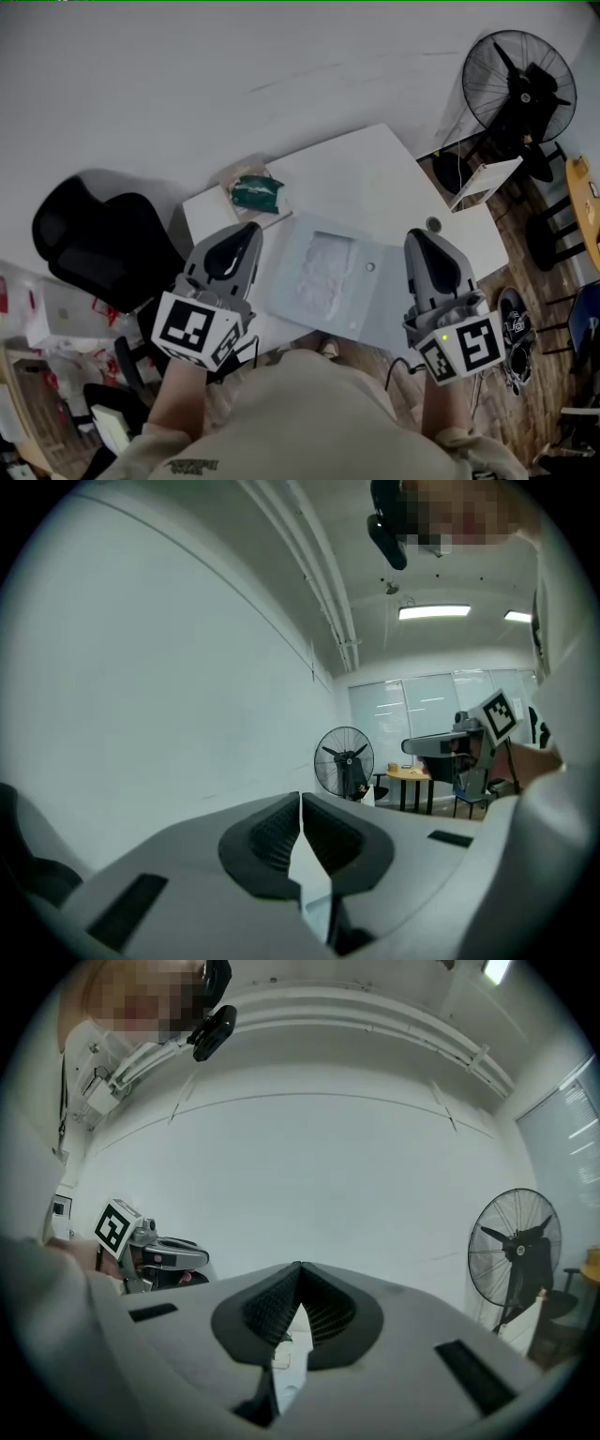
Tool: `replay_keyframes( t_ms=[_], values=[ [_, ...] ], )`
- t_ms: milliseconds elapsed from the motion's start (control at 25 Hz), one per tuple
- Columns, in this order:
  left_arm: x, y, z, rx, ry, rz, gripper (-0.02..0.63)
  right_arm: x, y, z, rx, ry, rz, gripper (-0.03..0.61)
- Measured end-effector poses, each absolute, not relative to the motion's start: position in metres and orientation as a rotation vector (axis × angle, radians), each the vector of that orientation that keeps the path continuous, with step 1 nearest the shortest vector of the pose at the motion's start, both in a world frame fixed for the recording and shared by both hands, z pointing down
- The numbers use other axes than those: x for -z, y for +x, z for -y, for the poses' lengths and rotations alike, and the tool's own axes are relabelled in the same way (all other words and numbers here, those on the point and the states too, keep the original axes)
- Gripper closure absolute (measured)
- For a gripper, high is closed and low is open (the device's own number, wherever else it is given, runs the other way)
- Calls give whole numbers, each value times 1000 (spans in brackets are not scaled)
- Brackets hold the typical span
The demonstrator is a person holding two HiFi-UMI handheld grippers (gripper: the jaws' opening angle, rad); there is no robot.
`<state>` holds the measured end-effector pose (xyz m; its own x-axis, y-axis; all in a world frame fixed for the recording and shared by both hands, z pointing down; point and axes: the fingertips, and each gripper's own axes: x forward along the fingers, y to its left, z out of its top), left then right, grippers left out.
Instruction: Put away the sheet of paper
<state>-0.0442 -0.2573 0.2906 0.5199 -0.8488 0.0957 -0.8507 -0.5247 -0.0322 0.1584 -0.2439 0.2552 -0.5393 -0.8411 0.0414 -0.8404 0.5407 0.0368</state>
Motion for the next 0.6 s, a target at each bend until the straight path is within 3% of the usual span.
replay_keyframes(
  t_ms=[600],
  values=[
    [-302, -50, 246, -186, 2736, 1631, 589, -287, 171, 235, -139, 1513, 2656, 557]
  ],
)
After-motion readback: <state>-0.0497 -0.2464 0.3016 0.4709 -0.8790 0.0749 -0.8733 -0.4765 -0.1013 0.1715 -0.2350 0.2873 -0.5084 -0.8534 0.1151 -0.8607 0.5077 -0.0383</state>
